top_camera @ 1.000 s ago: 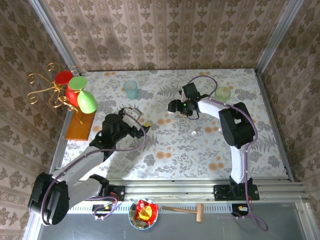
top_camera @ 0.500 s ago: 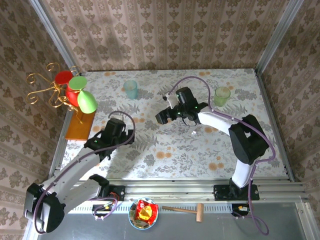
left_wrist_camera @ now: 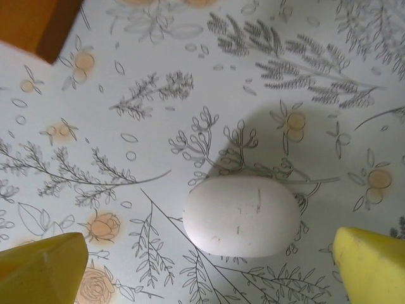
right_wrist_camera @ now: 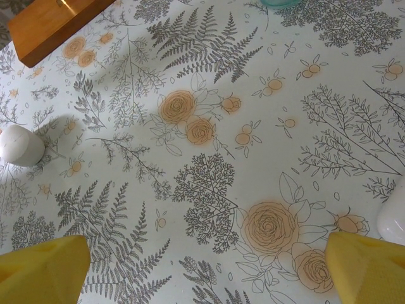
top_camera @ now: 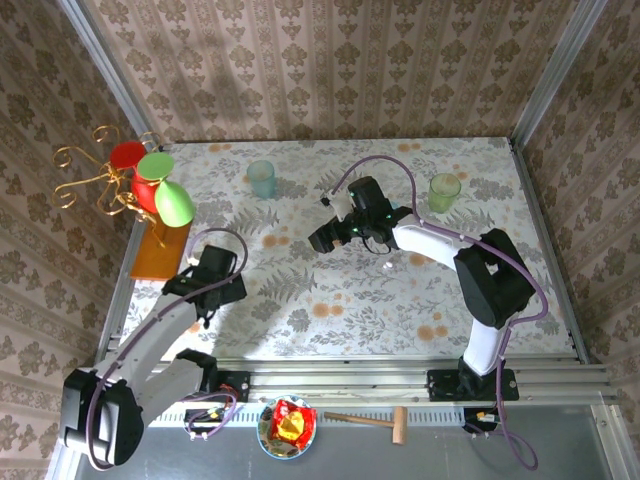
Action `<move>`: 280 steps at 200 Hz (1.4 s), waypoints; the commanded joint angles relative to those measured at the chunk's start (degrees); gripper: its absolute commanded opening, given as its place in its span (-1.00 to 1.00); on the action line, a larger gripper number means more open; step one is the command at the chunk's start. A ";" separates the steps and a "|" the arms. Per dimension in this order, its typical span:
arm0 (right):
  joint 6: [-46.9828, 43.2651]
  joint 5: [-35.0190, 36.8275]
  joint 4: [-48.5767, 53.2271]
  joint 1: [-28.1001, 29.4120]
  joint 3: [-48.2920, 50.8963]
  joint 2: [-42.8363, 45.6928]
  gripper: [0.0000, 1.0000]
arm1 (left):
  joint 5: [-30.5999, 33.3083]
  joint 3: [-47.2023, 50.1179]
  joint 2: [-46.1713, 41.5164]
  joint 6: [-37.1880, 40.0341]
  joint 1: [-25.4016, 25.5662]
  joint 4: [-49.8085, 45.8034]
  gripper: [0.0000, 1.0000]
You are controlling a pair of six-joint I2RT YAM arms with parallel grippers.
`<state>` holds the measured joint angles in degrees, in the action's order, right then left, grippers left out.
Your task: Insert the wireless bluetooth earbuds into the charging case
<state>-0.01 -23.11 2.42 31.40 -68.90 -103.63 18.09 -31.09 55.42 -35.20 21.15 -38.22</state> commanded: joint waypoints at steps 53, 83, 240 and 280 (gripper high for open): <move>-0.43 0.70 0.84 0.10 -0.49 2.03 0.93 | -4.88 1.90 7.64 -1.80 -1.27 6.75 0.79; -0.21 0.88 0.83 0.05 0.00 2.45 0.92 | -5.87 1.83 10.26 -1.17 -2.09 8.92 0.65; 7.10 0.17 -5.37 -4.83 6.37 7.75 0.90 | -5.65 -4.55 17.18 -4.78 10.68 11.80 0.13; 8.36 0.69 -6.96 -5.98 8.87 9.14 0.89 | -5.67 -12.58 28.53 -6.42 19.88 14.37 0.14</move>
<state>6.68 -22.50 -2.37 25.96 -61.80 -96.77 12.21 -38.76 78.65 -39.46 36.93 -25.98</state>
